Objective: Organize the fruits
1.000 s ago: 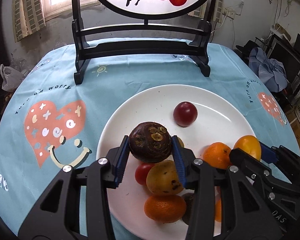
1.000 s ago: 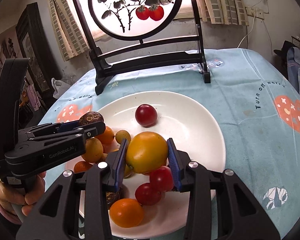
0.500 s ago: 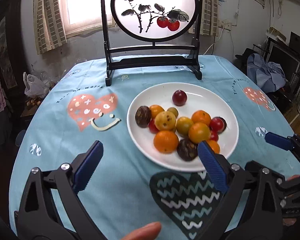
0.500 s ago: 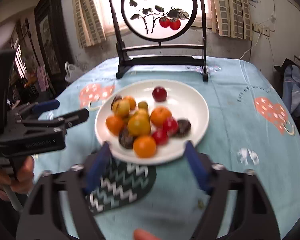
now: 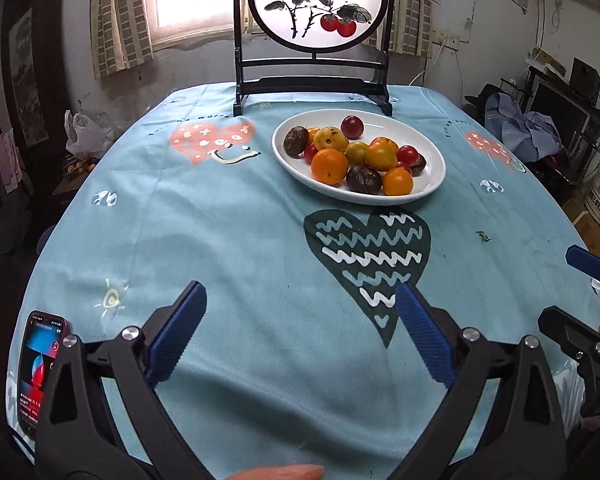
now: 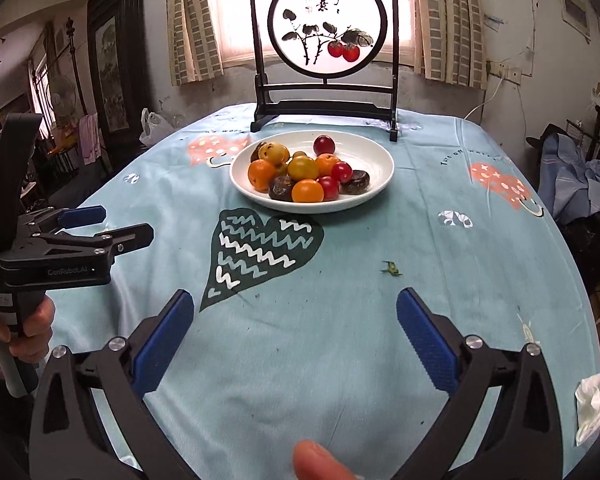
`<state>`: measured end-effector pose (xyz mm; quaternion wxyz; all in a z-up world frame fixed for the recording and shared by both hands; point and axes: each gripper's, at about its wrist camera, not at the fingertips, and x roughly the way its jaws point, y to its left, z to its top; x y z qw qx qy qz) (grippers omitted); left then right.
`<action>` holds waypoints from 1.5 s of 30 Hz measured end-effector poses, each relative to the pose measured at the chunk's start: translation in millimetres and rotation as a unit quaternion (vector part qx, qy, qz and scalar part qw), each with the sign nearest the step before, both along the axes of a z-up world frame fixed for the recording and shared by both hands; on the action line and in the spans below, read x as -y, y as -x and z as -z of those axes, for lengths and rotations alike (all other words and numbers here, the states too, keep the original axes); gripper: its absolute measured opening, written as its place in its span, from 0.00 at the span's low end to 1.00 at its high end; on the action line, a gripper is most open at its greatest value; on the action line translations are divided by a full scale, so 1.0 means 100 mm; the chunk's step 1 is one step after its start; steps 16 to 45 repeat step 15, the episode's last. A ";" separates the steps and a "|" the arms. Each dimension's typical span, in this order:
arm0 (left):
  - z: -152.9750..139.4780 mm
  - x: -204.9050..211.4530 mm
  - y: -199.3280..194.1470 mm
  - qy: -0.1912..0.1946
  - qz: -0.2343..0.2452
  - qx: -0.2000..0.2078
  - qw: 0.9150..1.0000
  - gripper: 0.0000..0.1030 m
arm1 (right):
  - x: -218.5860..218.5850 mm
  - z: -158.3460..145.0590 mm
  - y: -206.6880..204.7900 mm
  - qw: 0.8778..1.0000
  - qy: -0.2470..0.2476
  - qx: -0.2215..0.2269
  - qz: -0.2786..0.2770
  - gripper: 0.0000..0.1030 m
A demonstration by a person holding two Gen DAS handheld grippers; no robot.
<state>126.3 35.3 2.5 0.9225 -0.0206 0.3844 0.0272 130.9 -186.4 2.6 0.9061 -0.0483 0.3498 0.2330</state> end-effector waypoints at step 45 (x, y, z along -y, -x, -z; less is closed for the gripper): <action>-0.04 0.03 0.12 0.000 -0.002 0.007 1.000 0.94 | 0.02 0.00 0.06 1.000 -0.006 -0.002 0.005 0.99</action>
